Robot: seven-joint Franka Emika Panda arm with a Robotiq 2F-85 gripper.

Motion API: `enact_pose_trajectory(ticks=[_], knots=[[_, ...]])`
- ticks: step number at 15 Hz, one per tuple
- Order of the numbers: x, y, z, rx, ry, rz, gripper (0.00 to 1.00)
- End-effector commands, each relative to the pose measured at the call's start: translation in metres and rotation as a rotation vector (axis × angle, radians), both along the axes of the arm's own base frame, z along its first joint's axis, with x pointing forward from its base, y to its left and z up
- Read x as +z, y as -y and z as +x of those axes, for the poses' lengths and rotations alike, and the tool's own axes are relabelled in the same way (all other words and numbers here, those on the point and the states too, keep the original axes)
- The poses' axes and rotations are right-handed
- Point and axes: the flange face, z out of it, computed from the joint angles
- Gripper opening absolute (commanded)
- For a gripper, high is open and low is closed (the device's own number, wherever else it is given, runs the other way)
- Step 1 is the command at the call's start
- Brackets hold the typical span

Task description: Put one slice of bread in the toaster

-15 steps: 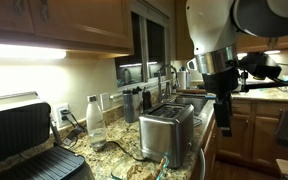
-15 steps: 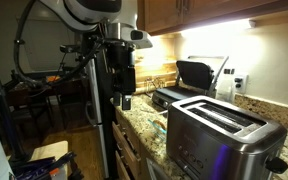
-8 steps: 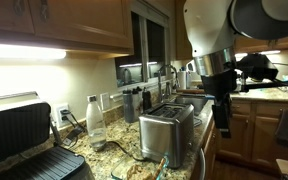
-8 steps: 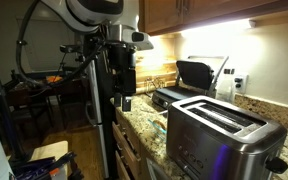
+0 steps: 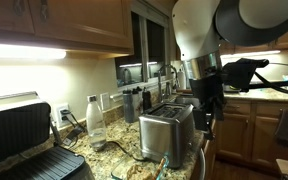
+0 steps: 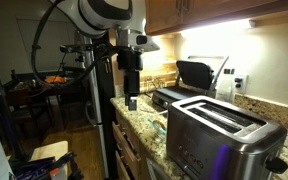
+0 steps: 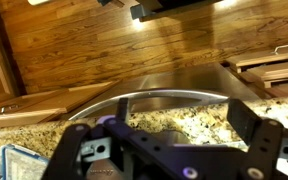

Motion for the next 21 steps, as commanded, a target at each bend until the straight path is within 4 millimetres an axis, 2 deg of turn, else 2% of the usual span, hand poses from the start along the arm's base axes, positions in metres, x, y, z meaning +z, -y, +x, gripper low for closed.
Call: enact_pose_trajectory(ticks=[1,9,15,18,21], knots=[[-0.006,-0.011,0.019,-0.144,0.051,0.002,1.00],[-0.013,-0.021,0.033,-0.405,0.103,0.000,1.00],[-0.025,-0.055,0.062,-0.605,0.133,0.028,1.00],[-0.038,-0.071,0.080,-0.686,0.148,0.041,1.00],[-0.053,-0.078,0.089,-0.749,0.148,0.040,1.00]])
